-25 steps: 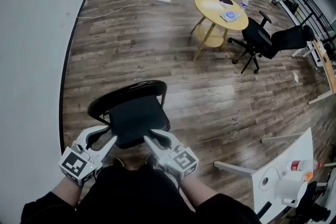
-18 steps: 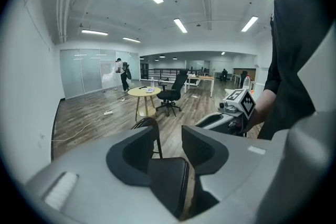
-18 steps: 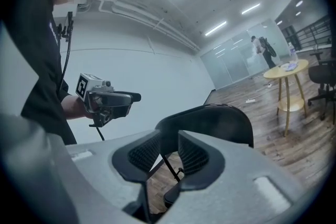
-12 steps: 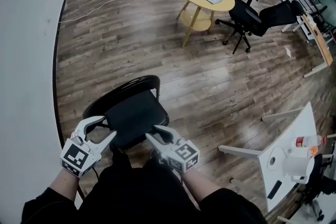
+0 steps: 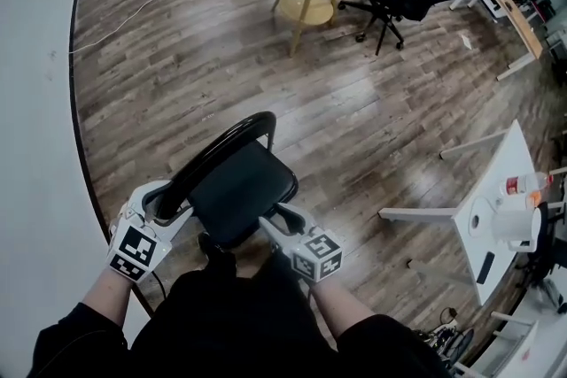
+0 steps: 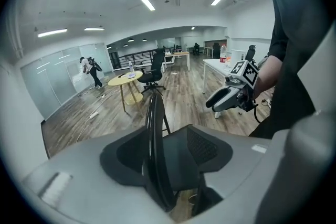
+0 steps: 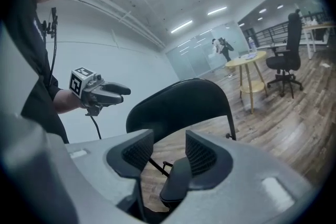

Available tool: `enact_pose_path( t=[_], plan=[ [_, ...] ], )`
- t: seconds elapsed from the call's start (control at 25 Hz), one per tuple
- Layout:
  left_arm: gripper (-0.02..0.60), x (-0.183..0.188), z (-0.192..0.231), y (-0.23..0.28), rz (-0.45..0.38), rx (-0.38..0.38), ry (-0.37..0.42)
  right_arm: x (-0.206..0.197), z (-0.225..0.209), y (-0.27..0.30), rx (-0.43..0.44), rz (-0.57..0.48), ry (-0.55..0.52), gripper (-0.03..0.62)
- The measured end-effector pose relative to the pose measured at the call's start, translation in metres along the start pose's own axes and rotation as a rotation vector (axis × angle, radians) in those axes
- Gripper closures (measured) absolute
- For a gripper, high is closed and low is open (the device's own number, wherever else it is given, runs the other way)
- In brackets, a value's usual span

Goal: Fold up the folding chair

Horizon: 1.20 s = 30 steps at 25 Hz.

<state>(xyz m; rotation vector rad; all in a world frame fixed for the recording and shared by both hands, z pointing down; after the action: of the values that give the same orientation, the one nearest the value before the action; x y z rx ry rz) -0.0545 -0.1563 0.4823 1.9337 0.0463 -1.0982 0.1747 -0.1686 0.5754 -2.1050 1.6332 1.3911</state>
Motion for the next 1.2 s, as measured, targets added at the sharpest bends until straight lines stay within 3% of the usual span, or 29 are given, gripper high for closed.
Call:
enact_pose_path(
  t=[0.16,0.6,1.2],
  plan=[
    [0.308,-0.025,0.014,0.008,0.035,-0.046,0.025,-0.013,-0.003,0.008,-0.088,-0.026,0.049,0.395],
    [0.305,-0.057,0.026,0.029,0.083,-0.116,0.032,-0.060,-0.039,0.014,-0.262,-0.074,0.240,0.345],
    [0.302,-0.058,0.021,0.054,0.195,-0.149,0.037,-0.127,-0.125,0.036,-0.332,-0.038,0.542,0.281]
  ],
)
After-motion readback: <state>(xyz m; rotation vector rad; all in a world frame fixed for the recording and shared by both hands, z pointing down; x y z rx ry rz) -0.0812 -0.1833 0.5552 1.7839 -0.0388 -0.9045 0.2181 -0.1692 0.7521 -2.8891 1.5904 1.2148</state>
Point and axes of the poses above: the fingertips, and each gripper's own axes: y forward along the fingers, z to its left, x out of its top, the point moved 5 cm from there along -y, backward along the fingers, and after that the axes turned 7 degrees about y, right-handed, at the moved point
